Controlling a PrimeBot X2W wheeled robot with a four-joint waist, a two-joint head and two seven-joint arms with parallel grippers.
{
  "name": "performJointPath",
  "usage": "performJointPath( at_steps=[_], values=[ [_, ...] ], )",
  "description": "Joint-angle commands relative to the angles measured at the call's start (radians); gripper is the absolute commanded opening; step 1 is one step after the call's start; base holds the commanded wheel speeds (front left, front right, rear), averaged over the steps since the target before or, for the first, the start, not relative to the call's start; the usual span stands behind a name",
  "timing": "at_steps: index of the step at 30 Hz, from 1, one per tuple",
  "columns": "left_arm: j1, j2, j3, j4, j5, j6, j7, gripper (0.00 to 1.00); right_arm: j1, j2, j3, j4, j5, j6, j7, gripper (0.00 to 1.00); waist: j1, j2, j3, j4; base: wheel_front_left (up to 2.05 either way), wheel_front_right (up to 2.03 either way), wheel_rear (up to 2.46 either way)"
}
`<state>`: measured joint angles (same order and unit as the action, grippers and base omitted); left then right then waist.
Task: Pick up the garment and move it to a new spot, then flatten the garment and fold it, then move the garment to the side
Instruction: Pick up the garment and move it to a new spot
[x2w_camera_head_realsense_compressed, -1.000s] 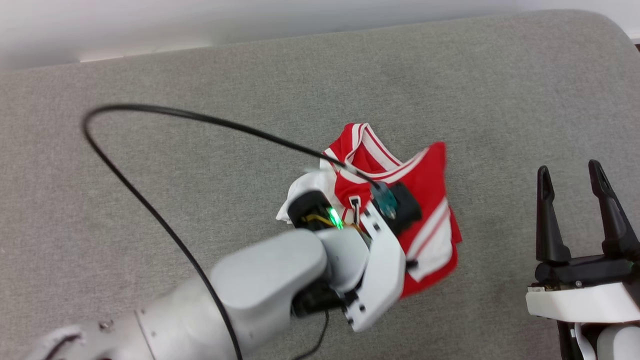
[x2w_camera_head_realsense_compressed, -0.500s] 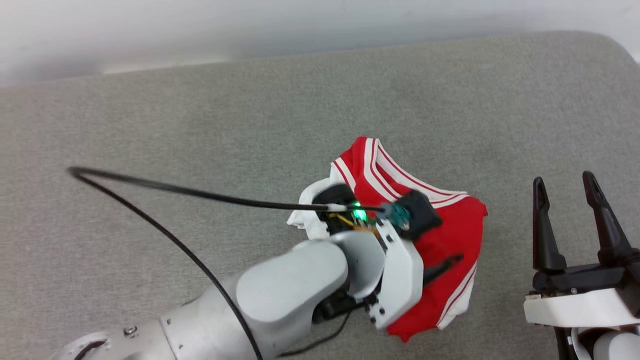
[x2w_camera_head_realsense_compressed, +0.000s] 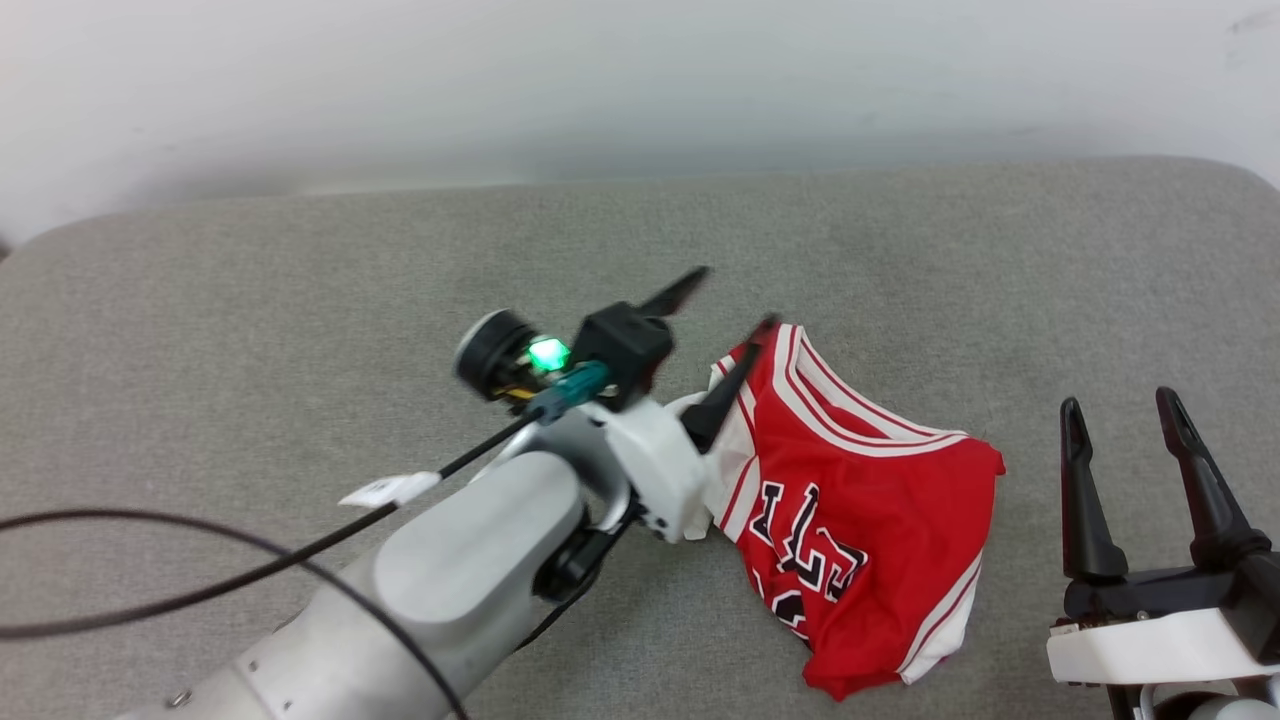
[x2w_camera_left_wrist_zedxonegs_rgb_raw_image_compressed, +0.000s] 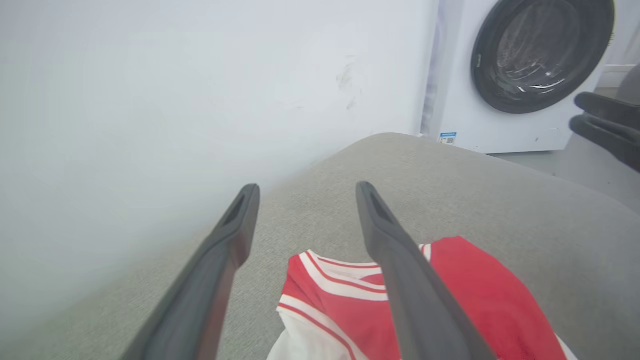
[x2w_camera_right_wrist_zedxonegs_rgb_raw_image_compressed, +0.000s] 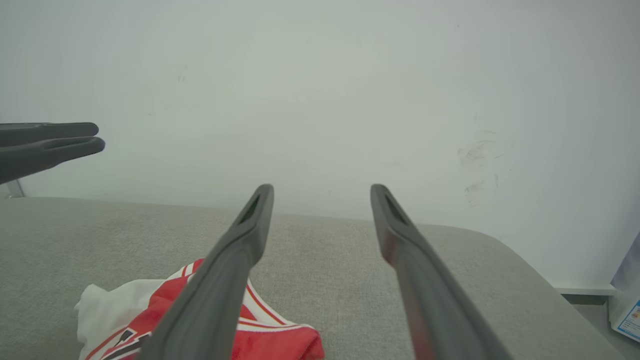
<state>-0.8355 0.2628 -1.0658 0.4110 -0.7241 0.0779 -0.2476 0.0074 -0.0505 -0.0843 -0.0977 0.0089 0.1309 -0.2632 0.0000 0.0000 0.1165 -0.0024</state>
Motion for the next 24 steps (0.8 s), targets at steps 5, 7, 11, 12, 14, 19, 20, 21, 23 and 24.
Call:
performJointPath(
  at_steps=[5, 7, 11, 12, 14, 19, 20, 21, 23, 24],
  values=[
    [0.129, 0.065, 0.161, -0.072, 0.065, 0.116, -0.019, 1.00, 0.021, 0.001, -0.001, 0.003, 0.005, 0.000, -0.002, 1.00, 0.0000, 0.0000, -0.027, 0.018, 0.00, 0.00, 0.00],
    [0.210, 0.090, 0.237, -0.120, 0.105, 0.148, -0.018, 1.00, 0.026, 0.001, 0.000, 0.005, 0.009, 0.000, -0.002, 1.00, 0.0000, 0.0000, -0.035, 0.020, 0.00, 0.00, 0.00],
    [0.358, 0.128, 0.386, -0.210, 0.185, 0.195, -0.017, 1.00, 0.041, 0.000, -0.002, 0.007, 0.019, 0.000, -0.002, 1.00, 0.0000, 0.0000, -0.052, 0.024, 0.00, 0.00, 0.00],
    [0.398, 0.129, 0.423, -0.230, 0.200, 0.201, -0.018, 1.00, 0.042, 0.001, -0.002, 0.008, 0.021, 0.000, -0.002, 1.00, 0.0000, 0.0000, -0.055, 0.025, 0.00, 0.00, 0.00],
    [0.476, 0.130, 0.492, -0.270, 0.239, 0.210, -0.018, 1.00, 0.046, 0.001, -0.002, 0.009, 0.030, 0.000, -0.002, 1.00, 0.0000, 0.0000, -0.061, 0.027, 0.00, 0.00, 0.00],
    [0.734, 0.055, 0.737, -0.369, 0.387, 0.196, -0.018, 1.00, 0.078, 0.001, -0.002, 0.034, 0.072, 0.000, -0.002, 1.00, 0.0000, 0.0000, -0.089, 0.033, 0.00, 0.00, 0.00],
    [0.755, 0.045, 0.753, -0.375, 0.406, 0.190, -0.018, 1.00, 0.080, 0.000, -0.002, 0.037, 0.074, 0.000, -0.002, 1.00, 0.0000, 0.0000, -0.092, 0.033, 0.00, 0.00, 0.00],
    [0.775, 0.036, 0.772, -0.383, 0.425, 0.184, -0.018, 1.00, 0.084, 0.000, -0.001, 0.041, 0.082, 0.000, -0.002, 1.00, 0.0000, 0.0000, -0.095, 0.032, 0.00, 0.00, 0.00],
    [0.812, 0.013, 0.807, -0.397, 0.455, 0.167, -0.018, 1.00, 0.090, 0.000, -0.002, 0.045, 0.095, 0.000, -0.002, 1.00, 0.0000, 0.0000, -0.099, 0.032, 0.00, 0.00, 0.00],
    [0.829, 0.004, 0.820, -0.400, 0.470, 0.158, -0.018, 1.00, 0.095, 0.000, -0.001, 0.047, 0.099, 0.000, -0.002, 1.00, 0.0000, 0.0000, -0.102, 0.031, 0.00, 0.00, 0.00]
  ],
)
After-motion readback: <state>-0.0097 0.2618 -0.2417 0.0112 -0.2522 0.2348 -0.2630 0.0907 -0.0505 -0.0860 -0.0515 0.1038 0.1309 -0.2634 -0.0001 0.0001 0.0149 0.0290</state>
